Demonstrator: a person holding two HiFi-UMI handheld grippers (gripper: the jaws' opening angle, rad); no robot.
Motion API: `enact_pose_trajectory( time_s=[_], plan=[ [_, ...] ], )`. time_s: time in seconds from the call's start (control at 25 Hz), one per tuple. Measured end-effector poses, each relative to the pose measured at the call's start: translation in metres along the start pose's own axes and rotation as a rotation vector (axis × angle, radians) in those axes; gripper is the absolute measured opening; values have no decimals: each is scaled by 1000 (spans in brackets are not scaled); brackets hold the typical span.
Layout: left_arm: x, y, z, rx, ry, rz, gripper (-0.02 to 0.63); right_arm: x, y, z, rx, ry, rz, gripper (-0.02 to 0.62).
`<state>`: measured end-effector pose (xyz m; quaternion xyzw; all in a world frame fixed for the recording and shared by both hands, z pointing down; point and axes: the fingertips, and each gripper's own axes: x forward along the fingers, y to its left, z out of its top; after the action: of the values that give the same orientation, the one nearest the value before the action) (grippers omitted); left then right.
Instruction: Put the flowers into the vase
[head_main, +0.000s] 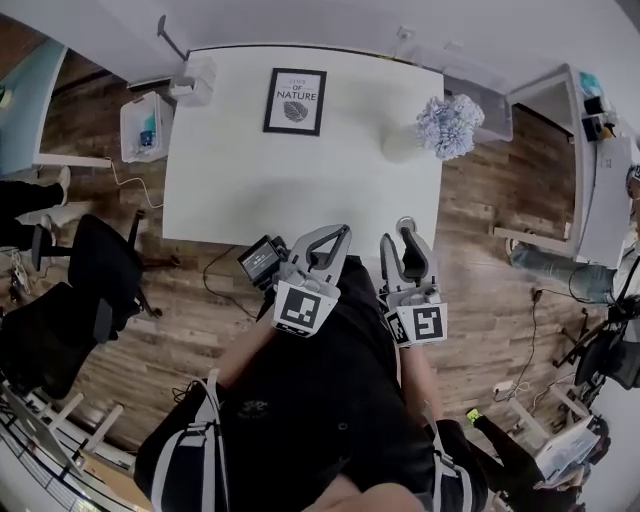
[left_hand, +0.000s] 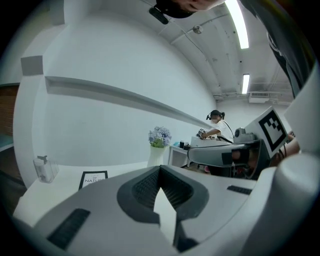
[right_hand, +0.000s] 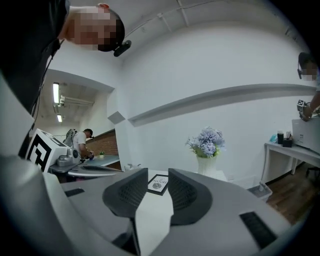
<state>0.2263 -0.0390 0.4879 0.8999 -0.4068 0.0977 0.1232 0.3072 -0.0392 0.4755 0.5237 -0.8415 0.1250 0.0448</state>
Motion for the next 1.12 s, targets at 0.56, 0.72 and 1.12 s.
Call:
enact_pose_trajectory(
  time_s=[0.56, 0.72, 1.12],
  plan=[
    [-16, -24, -16, -24, 11, -131, 11, -37, 48, -15, -28, -22, -58, 18],
    [-22, -32, -16, -9, 2, -118, 11, -46, 44, -20, -11, -25, -76, 18],
    [-32, -141, -27, 66, -10, -32, 11, -131, 23, -41, -8, -33, -13, 18]
  ],
)
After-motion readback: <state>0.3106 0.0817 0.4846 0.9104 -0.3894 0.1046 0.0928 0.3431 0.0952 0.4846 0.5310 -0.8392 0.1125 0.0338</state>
